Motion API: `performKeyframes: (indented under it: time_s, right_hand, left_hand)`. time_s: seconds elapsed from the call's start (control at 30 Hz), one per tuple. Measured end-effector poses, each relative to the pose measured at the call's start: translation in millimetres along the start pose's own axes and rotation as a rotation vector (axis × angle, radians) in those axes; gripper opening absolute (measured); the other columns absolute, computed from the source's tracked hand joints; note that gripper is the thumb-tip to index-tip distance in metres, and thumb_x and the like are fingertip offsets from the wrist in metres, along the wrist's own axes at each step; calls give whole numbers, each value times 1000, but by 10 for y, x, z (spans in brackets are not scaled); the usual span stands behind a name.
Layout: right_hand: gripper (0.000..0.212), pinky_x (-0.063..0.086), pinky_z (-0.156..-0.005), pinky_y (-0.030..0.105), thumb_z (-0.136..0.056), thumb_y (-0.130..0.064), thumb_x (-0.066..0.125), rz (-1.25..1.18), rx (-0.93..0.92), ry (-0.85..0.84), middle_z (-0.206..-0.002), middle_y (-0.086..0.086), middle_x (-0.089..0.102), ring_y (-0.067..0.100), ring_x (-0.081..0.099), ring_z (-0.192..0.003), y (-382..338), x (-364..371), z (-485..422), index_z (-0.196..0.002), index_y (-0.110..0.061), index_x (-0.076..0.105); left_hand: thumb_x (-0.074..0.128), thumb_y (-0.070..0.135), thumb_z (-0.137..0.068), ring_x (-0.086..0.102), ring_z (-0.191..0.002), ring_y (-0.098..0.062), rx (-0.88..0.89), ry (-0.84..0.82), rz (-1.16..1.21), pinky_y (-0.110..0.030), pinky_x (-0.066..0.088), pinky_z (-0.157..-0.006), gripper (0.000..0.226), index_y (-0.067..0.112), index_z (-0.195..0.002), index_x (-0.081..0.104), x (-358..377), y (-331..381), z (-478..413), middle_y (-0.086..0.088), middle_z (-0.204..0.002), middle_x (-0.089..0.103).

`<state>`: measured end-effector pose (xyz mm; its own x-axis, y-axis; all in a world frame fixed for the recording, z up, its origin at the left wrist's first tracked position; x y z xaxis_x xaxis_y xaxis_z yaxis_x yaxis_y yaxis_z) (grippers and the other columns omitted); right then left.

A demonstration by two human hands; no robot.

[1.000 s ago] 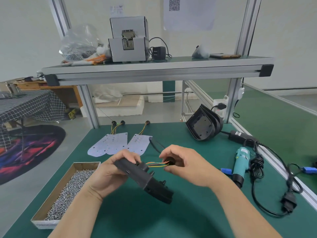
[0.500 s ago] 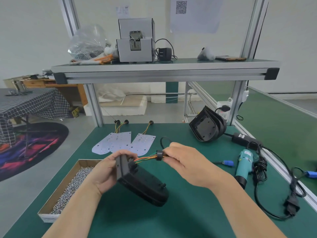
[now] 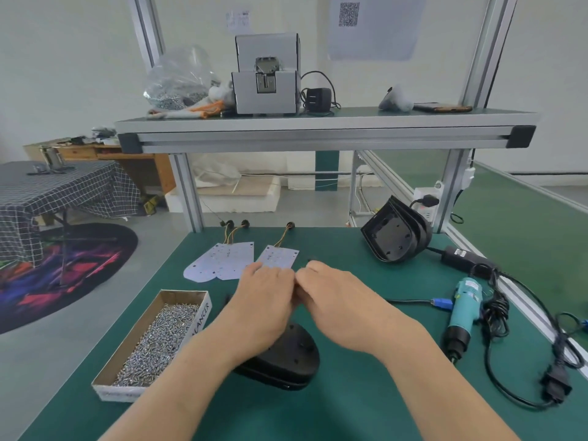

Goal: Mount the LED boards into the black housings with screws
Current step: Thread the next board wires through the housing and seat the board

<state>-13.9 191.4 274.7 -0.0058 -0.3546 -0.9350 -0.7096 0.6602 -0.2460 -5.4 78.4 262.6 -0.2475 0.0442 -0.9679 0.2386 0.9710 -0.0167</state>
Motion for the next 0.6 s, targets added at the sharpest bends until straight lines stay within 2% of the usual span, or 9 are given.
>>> performKeyframes:
  time_s: [0.1, 0.17, 0.23, 0.27, 0.33, 0.4, 0.5, 0.53, 0.6]
  right_hand:
    - [25, 30, -68, 35, -102, -17, 45, 3, -62, 136, -77, -4, 40, 24, 37, -70, -75, -34, 35, -78, -17, 42]
    - [29, 31, -70, 32, -100, -22, 53, -36, -69, 200, -71, -5, 42, 19, 33, -67, -150, -39, 70, -73, -15, 45]
    - [32, 34, -71, 31, -99, -22, 58, -78, -67, 247, -68, -7, 39, 16, 29, -65, -196, -50, 103, -71, -16, 45]
    - [33, 33, -69, 31, -98, -20, 59, -86, -66, 285, -67, -8, 38, 16, 28, -64, -204, -73, 121, -70, -16, 43]
    - [34, 25, -65, 29, -98, -18, 60, -81, -47, 357, -65, -6, 39, 17, 29, -63, -214, -140, 146, -68, -15, 44]
    - [34, 21, -64, 27, -98, -18, 59, -63, -42, 389, -64, -5, 40, 18, 30, -62, -239, -177, 169, -68, -14, 45]
    - [34, 28, -64, 29, -99, -19, 60, -81, -1, 422, -64, -6, 39, 19, 33, -62, -181, -200, 190, -68, -9, 49]
    - [32, 30, -66, 31, -99, -20, 60, -109, 32, 419, -66, -7, 40, 19, 36, -64, -115, -213, 189, -70, -8, 53]
    - [29, 35, -71, 33, -100, -27, 60, -47, 127, 346, -74, -7, 49, 19, 42, -74, 40, -216, 204, -77, -11, 62]
  left_hand:
    - [5, 42, -91, 35, -90, -17, -29, -43, 67, -35, 25, -108, 39, 25, -98, 40, 113, -87, 137, 9, -96, 39]
    - [-3, 42, -81, 39, -114, -16, -40, -84, 121, -41, 18, -116, 57, 27, -111, 43, 221, -145, 238, 10, -120, 43]
    - [6, 42, -93, 22, -144, -24, -104, -158, 159, -50, 14, -119, 45, 32, -118, 41, 292, -263, 309, 5, -153, 26]
    - [13, 44, -100, 15, -148, -28, -159, -195, 176, -54, 14, -119, 31, 34, -113, 39, 323, -350, 335, 3, -159, 16]
    - [27, 47, -102, 22, -143, -32, -230, -238, 242, -54, 25, -114, 13, 38, -98, 35, 349, -511, 368, -2, -153, 19]
    - [36, 46, -101, 38, -130, -30, -233, -297, 405, -49, 35, -105, 13, 38, -91, 36, 340, -588, 376, -1, -132, 35]
    - [49, 49, -93, 52, -101, -23, -211, -259, 621, -41, 42, -94, 18, 35, -83, 45, 234, -587, 323, 5, -99, 41]
    - [54, 50, -88, 53, -100, -20, -218, -212, 658, -38, 43, -92, 19, 34, -80, 49, 189, -584, 298, 5, -98, 43]
    - [65, 44, -85, 46, -125, -11, -253, -124, 689, -33, 38, -94, 17, 31, -79, 57, 141, -565, 255, 7, -119, 50]
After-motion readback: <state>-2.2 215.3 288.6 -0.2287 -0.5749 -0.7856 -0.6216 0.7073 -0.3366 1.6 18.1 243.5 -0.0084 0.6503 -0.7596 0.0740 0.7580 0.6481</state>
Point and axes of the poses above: each hand's wrist, its own z-axis away from the middle knuckle, its own x-axis out of the palm, y = z × x, the point moved 5 cm from there along -z, towards the middle knuckle
